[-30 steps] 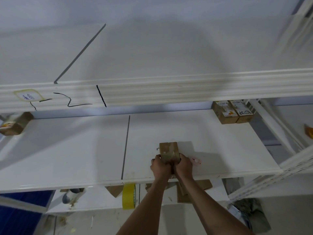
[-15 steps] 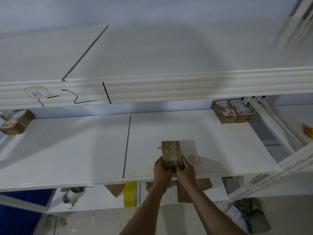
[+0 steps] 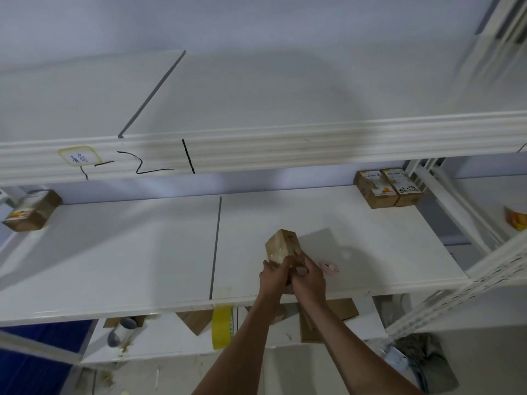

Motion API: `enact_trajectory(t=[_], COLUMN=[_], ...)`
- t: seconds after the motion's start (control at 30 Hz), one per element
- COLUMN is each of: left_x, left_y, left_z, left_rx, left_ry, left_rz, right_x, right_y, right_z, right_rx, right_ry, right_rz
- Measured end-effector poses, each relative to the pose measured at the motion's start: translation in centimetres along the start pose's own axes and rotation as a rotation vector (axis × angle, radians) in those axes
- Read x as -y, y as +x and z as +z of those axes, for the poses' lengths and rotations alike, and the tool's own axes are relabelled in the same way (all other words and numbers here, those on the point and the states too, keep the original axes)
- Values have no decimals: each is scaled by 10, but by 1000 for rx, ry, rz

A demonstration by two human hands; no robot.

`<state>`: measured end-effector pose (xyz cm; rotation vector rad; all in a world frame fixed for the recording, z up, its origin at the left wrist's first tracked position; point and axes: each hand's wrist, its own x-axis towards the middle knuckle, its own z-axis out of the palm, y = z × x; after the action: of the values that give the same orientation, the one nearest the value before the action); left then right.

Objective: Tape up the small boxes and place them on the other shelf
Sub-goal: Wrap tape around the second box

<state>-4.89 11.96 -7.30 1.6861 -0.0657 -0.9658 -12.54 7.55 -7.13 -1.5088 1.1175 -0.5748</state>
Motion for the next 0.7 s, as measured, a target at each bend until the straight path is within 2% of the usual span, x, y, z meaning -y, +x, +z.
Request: enact_trajectory(t=[0.1, 0.17, 0.27, 0.37, 0.43, 0.5, 0.6, 0.63, 0.7], left_x=[-6, -10, -17, -21, -23, -23, -20, -18, -17], left_y=[1, 6, 6, 10, 11, 10, 7, 8, 9], left_z=[-1, 0, 1, -3, -13, -24, -36, -37, -36], left_rx=[26, -60, -116, -86, -85, -54, 125, 193, 273], left_ry=[-67, -22, -99, -215, -284, -307, -322, -325, -328], left_rz=[56, 66, 27, 21, 33, 29, 15, 24, 51], right_x=[2, 12, 20, 11, 3, 1, 16, 20, 31], right_y=[1, -3, -10, -8, -5, 0, 0, 4, 13], right_z=[2, 1, 2, 12, 9, 5, -3, -5, -6], right_rx=[17, 8, -10, -36, 19, 73, -44, -82, -36], right_ry=[-164, -219, -13, -158, -268, -338, -151, -141, -112], right_rz=[-176, -371, -418, -493, -564, -573, -449, -378, -130])
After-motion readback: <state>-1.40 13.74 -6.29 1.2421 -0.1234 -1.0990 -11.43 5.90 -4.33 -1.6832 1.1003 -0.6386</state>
